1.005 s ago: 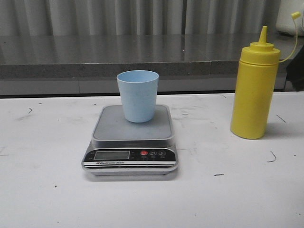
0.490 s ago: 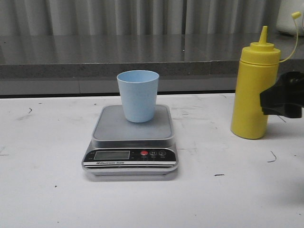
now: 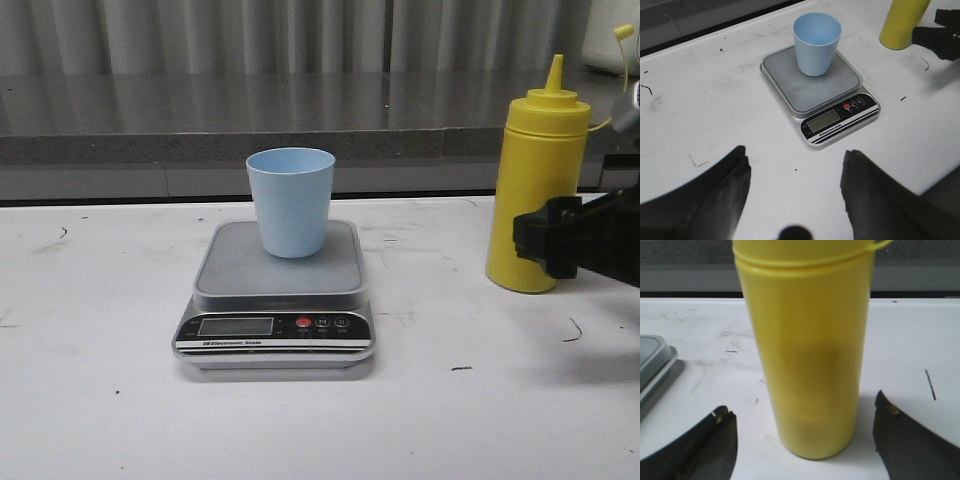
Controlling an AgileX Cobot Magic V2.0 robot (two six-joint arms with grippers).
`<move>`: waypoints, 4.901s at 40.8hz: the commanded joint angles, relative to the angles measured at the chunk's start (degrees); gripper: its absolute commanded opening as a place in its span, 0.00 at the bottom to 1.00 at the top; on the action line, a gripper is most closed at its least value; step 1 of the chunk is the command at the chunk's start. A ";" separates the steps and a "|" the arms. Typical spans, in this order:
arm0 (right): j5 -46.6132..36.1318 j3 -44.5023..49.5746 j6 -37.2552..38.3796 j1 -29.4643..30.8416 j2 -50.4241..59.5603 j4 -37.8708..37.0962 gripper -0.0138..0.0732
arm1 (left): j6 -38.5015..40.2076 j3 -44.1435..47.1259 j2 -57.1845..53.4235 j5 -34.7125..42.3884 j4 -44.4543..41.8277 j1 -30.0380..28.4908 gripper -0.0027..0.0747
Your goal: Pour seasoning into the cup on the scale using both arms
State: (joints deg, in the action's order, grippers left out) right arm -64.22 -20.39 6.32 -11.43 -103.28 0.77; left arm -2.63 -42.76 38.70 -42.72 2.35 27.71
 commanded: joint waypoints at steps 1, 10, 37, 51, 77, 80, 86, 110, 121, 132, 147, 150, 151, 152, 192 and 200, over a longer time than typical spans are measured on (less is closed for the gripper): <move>-9.07 -2.33 -1.05 0.39 -0.70 0.56 0.83 | 0.25 -1.55 -0.01 4.18 0.67 0.44 0.55; -8.40 -6.73 -1.42 0.91 -3.40 0.86 0.83 | 0.25 -1.55 -0.01 4.18 0.67 0.44 0.55; -0.60 -18.99 -1.75 2.21 -7.59 -1.17 0.83 | 0.25 -1.55 -0.01 4.18 0.67 0.44 0.55; 0.84 -19.78 -1.75 2.21 -7.59 -1.48 0.51 | 0.25 -1.55 -0.01 4.18 0.67 0.44 0.55; 41.41 -23.18 -19.23 1.68 16.07 -7.86 0.50 | 0.25 -1.55 -0.01 4.18 0.67 0.44 0.55; 50.09 -25.91 -23.05 0.59 18.08 -7.86 0.50 | 0.25 -1.55 -0.01 4.18 0.67 0.44 0.55; 65.24 -33.58 -29.60 -4.07 18.83 -7.93 0.49 | 0.25 -1.55 -0.01 4.18 0.67 0.44 0.55; 103.01 -59.57 -18.78 -22.50 7.69 -51.18 0.47 | 0.25 -1.55 -0.01 4.18 0.67 0.44 0.55; 109.71 -61.35 -17.76 -27.13 1.79 -70.87 0.47 | 0.25 -1.55 -0.01 4.18 0.67 0.44 0.55; 110.05 -61.35 -17.87 -27.13 0.56 -81.60 0.47 | 0.25 -1.55 -0.01 4.18 0.67 0.44 0.55; 109.60 -61.35 -17.87 -27.13 0.50 -84.11 0.47 | 0.25 -1.55 -0.01 4.18 0.67 0.44 0.55; 109.60 -61.35 -17.87 -27.13 0.50 -84.11 0.47 | 0.25 -1.55 -0.01 4.18 0.67 0.44 0.55; 109.60 -61.35 -17.80 -27.13 0.50 -84.11 0.47 | 0.25 -1.55 -0.01 4.18 0.67 0.44 0.55; 109.60 -61.35 -17.73 -27.13 0.50 -84.11 0.47 | 0.25 -1.55 -0.01 4.18 0.67 0.44 0.55; 104.39 -54.26 -0.48 -24.37 19.79 -61.28 0.47 | 0.25 -1.55 -0.01 4.18 0.67 0.44 0.55; 94.83 -44.55 7.99 -21.03 26.87 -59.19 0.47 | 0.25 -1.55 -0.01 4.18 0.67 0.44 0.55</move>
State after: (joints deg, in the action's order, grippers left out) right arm 37.28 -66.60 10.87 -33.98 -81.85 -55.33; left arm -2.63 -42.76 38.70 -42.72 2.35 27.71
